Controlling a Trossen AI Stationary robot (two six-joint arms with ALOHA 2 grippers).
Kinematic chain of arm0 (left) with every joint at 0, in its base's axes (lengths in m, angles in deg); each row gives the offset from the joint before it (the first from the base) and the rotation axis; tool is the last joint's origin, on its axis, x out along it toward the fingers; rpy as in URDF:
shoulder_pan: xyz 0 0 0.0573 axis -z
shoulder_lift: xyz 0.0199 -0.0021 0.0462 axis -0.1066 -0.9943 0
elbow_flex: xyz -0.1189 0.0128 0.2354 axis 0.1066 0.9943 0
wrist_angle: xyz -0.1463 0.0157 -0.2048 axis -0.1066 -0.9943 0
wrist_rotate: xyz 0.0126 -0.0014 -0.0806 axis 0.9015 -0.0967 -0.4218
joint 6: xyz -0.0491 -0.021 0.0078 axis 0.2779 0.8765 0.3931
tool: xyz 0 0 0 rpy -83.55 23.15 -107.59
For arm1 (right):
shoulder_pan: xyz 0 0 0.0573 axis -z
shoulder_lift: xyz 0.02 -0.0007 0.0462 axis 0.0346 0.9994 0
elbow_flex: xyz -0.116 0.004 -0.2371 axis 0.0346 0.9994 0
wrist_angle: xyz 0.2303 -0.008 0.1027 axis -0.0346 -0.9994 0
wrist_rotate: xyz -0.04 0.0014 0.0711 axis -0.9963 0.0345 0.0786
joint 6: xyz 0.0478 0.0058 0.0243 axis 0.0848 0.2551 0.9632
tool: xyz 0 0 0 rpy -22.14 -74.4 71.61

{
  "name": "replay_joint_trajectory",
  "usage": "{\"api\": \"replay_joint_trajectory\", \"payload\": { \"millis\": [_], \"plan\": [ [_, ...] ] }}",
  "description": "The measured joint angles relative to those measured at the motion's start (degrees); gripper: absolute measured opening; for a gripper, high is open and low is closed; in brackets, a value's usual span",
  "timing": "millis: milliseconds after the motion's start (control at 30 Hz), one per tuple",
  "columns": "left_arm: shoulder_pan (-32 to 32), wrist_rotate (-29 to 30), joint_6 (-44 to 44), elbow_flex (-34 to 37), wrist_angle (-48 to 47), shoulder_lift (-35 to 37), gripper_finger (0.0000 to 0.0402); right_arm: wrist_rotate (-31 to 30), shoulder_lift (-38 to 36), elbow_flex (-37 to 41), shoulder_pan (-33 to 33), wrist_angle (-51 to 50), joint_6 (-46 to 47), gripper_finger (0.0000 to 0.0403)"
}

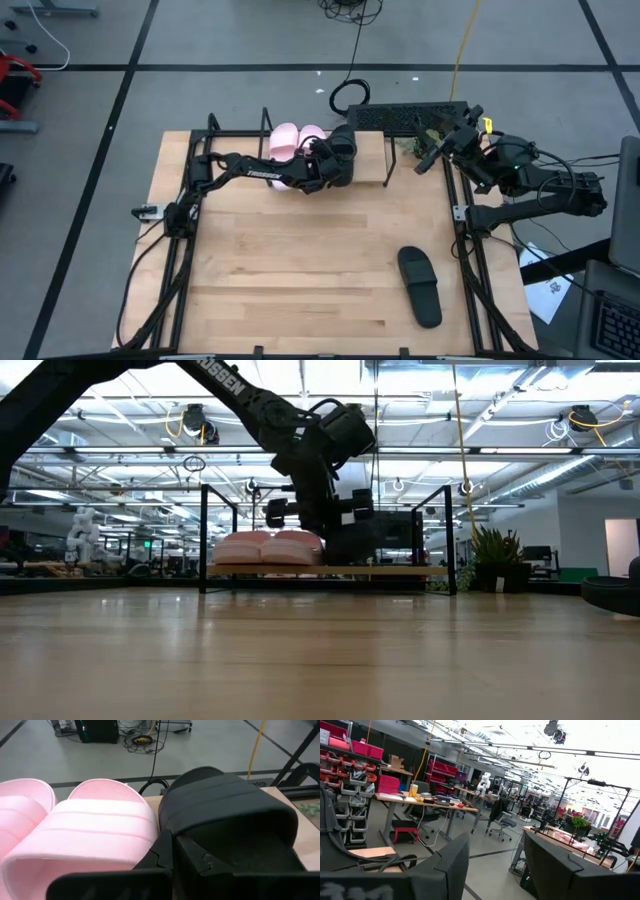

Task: Pick and place slides into the shelf
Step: Put the top black slipper on the shelf

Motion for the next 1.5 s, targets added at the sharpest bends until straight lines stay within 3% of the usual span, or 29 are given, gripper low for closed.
{"api": "replay_joint_trajectory", "payload": {
  "millis": [867, 1100, 1500],
  "plan": [
    [0.2, -1.1, -0.9, 0.0, -0.8, -0.5, 0.0, 0.0, -1.0, 0.0, 0.0, -2.1, 0.0, 0.018],
    [0.0, -4.1, -3.6, 0.0, 2.4, -0.5, 0.0001, 0.0, -1.2, 0.0, 0.0, -2.6, 0.0, 0.018],
    [-0.3, -5.2, -4.9, 0.0, 3.1, -0.6, 0.0024, 0.0, -1.4, 0.0, 0.0, -3.9, 0.0, 0.018]
  ]
}}
